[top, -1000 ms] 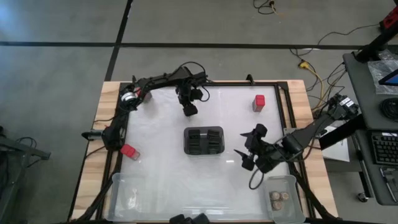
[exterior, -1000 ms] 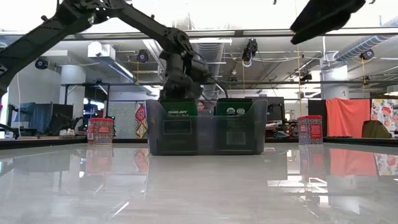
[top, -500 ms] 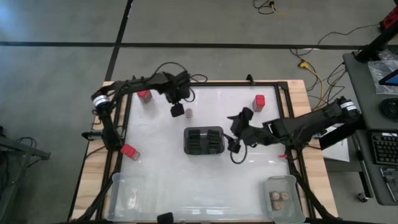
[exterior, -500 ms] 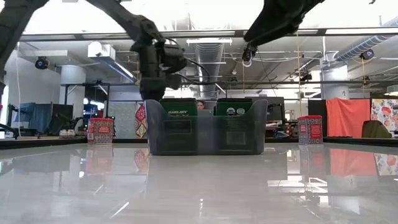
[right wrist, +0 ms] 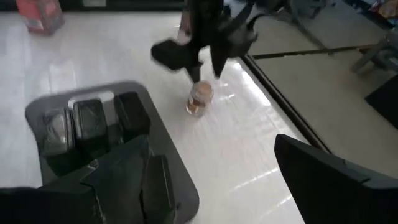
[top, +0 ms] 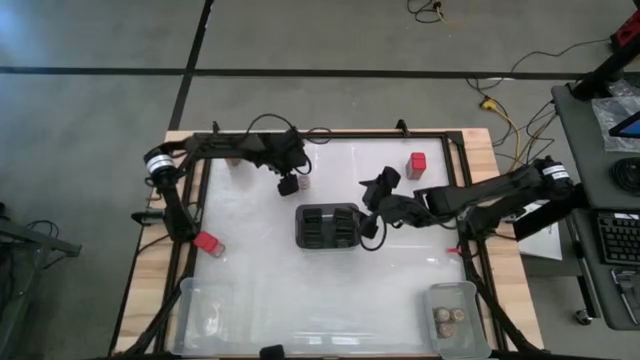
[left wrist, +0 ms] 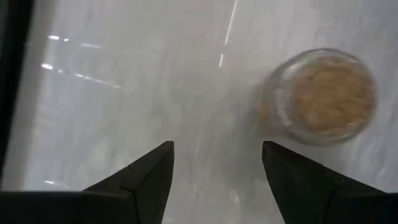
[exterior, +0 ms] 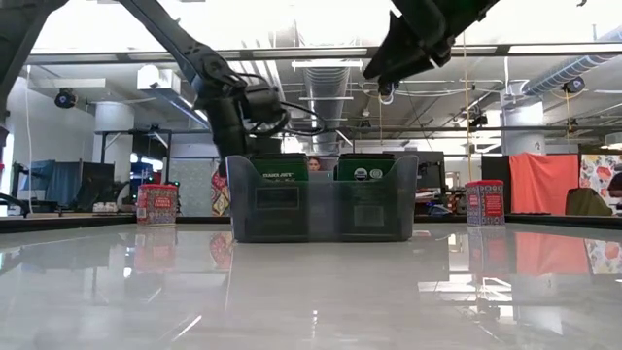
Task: Sort spices by type
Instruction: Put the brown seasoning bottle into the gray bin
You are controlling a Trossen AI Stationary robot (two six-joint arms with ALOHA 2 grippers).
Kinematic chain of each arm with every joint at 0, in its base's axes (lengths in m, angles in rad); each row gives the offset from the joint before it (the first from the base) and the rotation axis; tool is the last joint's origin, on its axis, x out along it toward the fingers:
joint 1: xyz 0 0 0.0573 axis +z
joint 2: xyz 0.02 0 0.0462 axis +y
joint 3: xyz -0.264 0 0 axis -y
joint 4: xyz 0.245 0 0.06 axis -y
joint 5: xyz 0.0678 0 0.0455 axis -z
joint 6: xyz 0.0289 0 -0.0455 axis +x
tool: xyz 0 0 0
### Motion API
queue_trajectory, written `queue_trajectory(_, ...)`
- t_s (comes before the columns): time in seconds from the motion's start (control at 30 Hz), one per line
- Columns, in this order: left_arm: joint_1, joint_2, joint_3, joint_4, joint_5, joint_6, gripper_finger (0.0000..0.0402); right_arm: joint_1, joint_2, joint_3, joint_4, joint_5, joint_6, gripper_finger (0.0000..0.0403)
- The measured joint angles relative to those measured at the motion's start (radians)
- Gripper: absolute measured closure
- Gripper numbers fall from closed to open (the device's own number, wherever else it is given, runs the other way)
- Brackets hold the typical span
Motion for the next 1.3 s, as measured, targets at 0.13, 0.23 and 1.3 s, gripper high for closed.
queue_trajectory(0.13, -0.03, 0.004, -0.001, 0.047, 0.054, -0.004, 0.0174, -0.026, 0.019, 0.0, 0.019, -0.026, -0.001, 0.0059)
queue_trajectory(0.23, -0.058, 0.004, -0.003, 0.082, 0.087, -0.007, 0.0174, -0.05, 0.038, 0.0, 0.029, -0.052, -0.004, 0.0058)
queue_trajectory(1.3, -0.108, -0.427, -0.476, 0.515, 0.195, -0.037, 0.0174, -0.339, 0.656, 0.749, -0.431, -0.331, 0.161, 0.0061)
